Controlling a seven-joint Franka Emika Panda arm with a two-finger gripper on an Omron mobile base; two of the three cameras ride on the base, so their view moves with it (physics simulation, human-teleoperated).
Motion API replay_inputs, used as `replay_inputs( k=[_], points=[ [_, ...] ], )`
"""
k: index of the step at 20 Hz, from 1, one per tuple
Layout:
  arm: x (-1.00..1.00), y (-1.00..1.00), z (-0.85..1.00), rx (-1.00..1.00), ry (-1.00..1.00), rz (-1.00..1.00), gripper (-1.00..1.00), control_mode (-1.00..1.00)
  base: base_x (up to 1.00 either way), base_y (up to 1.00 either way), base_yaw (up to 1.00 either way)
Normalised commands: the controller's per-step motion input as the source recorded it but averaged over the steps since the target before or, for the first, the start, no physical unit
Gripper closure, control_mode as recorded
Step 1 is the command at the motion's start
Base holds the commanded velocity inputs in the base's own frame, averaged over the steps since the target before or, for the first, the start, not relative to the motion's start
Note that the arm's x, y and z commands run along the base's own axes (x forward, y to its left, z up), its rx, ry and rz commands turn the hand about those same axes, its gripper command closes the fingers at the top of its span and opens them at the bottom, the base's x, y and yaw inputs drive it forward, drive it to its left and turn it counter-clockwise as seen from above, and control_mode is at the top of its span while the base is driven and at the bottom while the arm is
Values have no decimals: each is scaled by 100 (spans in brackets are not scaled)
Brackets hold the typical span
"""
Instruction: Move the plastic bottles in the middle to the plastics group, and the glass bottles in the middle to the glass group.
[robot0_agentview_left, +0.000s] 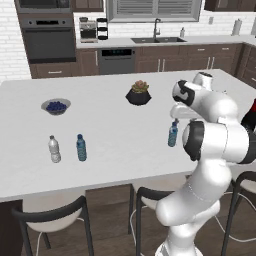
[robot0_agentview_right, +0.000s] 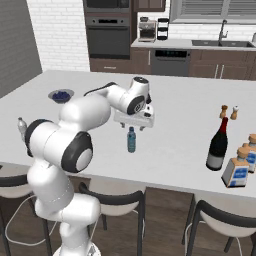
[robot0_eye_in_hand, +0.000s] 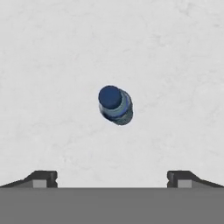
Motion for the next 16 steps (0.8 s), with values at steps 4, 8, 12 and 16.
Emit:
replay_inputs(
  k=[4, 8, 12, 16],
  points=[
    [14, 7, -21, -1, 1, 0, -100, -100, 0, 0, 0],
    [7, 9, -44, -4, 0, 0, -100, -100, 0, 0, 0],
    [1, 0, -66, 0, -2, 0, -100, -100, 0, 0, 0],
    [0, 4, -31, 0, -1, 0, -100, -100, 0, 0, 0]
  ],
)
